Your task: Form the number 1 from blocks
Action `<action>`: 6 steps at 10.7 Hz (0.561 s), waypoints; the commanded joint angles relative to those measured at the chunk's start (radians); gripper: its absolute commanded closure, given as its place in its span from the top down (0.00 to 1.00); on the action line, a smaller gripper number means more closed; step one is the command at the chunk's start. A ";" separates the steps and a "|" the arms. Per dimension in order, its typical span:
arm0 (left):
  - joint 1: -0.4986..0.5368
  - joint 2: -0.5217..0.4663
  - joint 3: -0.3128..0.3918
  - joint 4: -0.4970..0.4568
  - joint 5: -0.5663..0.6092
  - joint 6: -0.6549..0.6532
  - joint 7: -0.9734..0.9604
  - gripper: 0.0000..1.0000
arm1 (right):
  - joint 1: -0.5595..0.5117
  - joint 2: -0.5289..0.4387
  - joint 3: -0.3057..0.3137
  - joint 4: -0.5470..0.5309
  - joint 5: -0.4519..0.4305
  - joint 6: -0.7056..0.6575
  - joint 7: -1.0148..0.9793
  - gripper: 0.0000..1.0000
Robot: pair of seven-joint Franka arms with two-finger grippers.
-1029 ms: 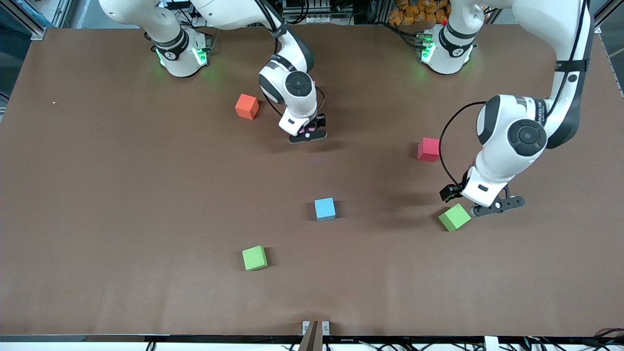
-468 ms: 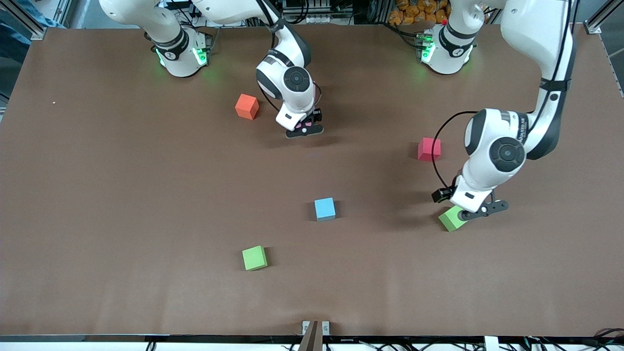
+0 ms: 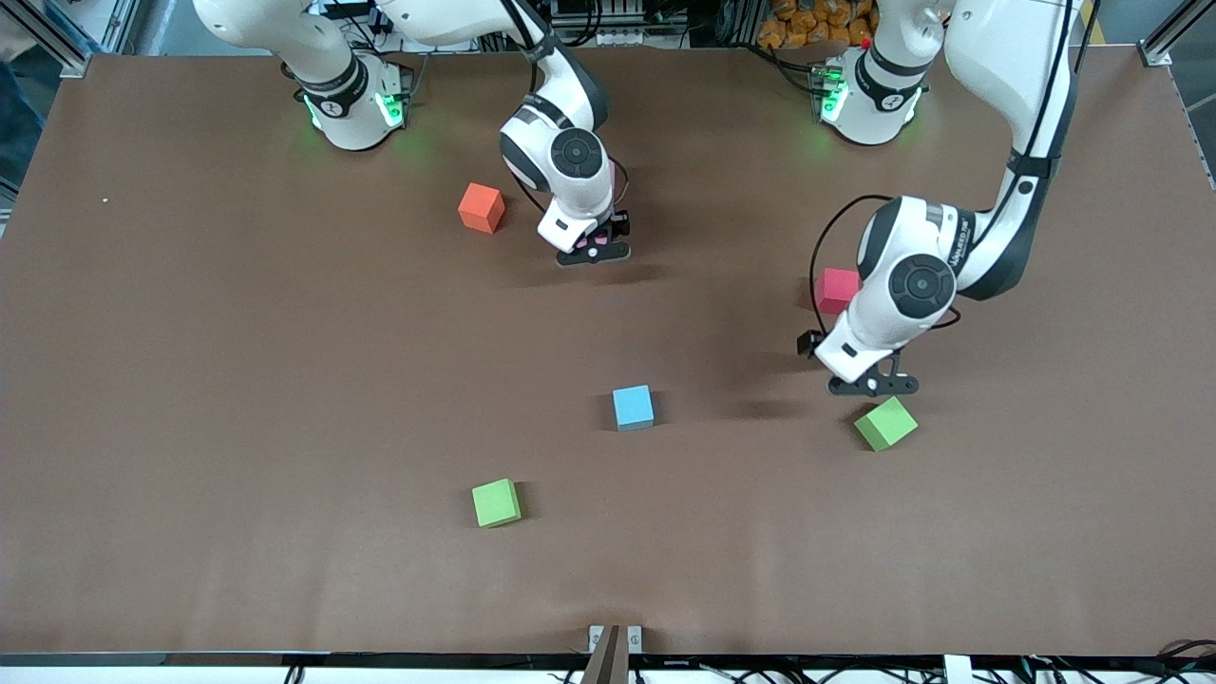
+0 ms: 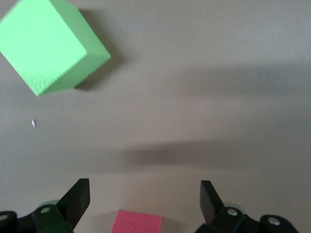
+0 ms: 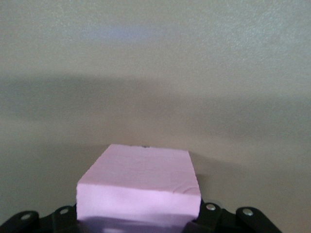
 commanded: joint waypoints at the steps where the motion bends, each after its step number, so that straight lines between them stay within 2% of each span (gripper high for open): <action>1: 0.018 -0.102 0.000 -0.112 -0.013 -0.003 0.100 1.00 | 0.025 -0.035 -0.003 -0.030 0.026 0.009 0.036 1.00; 4: 0.019 -0.142 -0.015 -0.174 -0.013 -0.003 0.111 1.00 | -0.001 -0.123 -0.012 -0.030 0.026 -0.042 0.035 1.00; 6: 0.019 -0.152 -0.017 -0.206 -0.015 0.002 0.111 1.00 | -0.117 -0.208 -0.012 -0.024 0.022 -0.115 -0.008 1.00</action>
